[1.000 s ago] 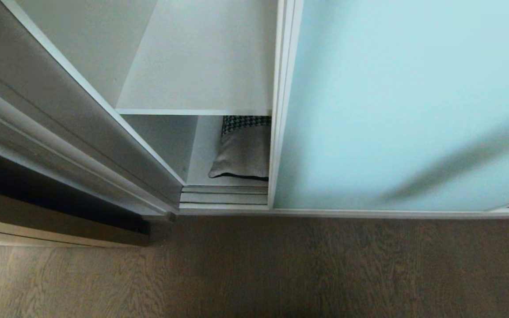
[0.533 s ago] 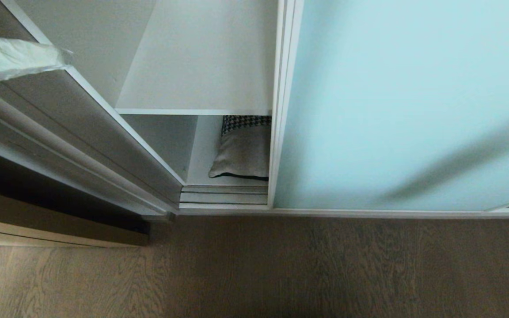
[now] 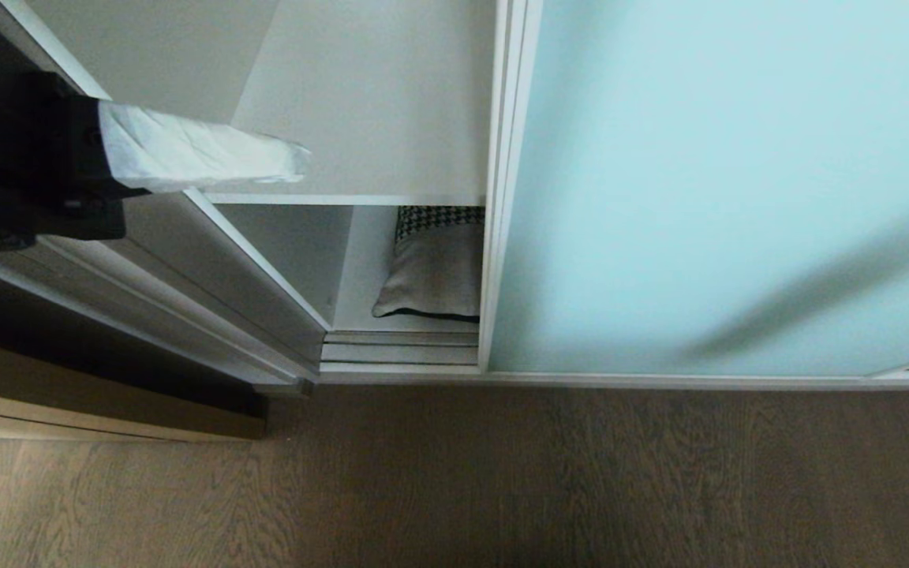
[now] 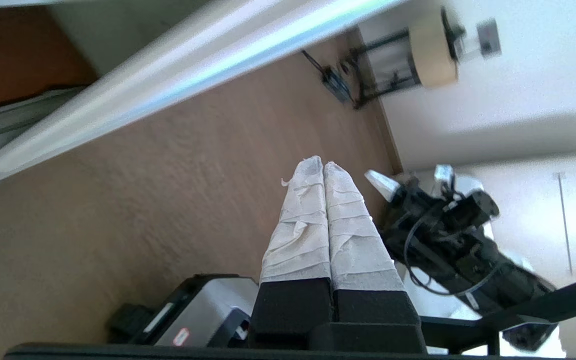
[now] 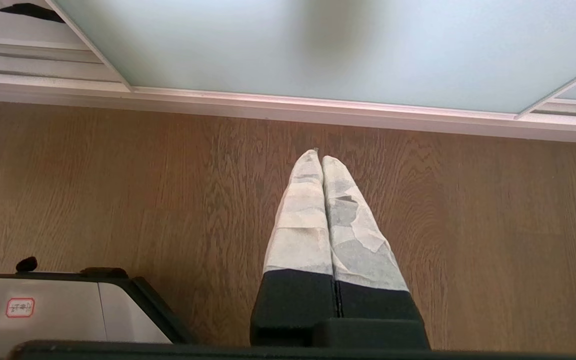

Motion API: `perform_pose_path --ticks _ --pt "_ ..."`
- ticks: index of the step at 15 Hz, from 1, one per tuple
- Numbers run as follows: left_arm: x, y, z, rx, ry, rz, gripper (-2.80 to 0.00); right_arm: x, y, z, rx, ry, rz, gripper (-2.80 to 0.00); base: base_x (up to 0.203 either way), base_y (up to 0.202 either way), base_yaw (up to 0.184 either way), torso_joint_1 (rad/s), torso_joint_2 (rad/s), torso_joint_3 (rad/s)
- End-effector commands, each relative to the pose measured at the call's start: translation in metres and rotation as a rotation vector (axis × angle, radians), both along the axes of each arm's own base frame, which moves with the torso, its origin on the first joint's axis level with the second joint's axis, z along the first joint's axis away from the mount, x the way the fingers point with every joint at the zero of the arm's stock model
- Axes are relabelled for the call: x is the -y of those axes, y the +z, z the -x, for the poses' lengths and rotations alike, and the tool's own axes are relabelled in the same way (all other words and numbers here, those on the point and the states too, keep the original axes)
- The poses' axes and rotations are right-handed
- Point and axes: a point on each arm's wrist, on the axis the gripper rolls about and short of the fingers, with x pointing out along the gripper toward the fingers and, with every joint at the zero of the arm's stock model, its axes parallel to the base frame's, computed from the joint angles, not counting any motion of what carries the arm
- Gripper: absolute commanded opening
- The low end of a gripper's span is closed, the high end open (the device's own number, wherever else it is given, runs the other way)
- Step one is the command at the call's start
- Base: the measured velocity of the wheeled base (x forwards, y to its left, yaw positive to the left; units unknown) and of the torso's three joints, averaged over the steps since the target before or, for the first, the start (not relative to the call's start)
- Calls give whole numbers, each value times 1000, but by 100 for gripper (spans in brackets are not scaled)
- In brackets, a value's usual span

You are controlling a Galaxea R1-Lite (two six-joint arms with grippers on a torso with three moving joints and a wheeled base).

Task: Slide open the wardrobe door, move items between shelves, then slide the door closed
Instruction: Close the door

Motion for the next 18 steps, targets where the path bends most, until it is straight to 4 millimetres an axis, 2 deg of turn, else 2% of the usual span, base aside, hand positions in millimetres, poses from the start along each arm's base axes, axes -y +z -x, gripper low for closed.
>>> perform_pose_path --ticks 1,4,9,14,18 --pt "28 -2 6 17 1 -32 -280 0 0 0 -1 0 0 -280 0 0 0 0 0 0" --pt "61 -13 1 54 129 -125 -280 0 0 0 -1 1 0 -280 0 0 0 0 0 0" --pt "100 -18 -12 110 251 -106 -280 0 0 0 0 1 0 -280 0 0 0 0 0 0" --pt "108 -21 -8 99 234 -101 -280 0 0 0 1 0 0 -280 0 0 0 0 0 0" --pt "131 -30 -28 110 297 -94 -280 0 0 0 0 -1 0 -280 0 0 0 0 0 0"
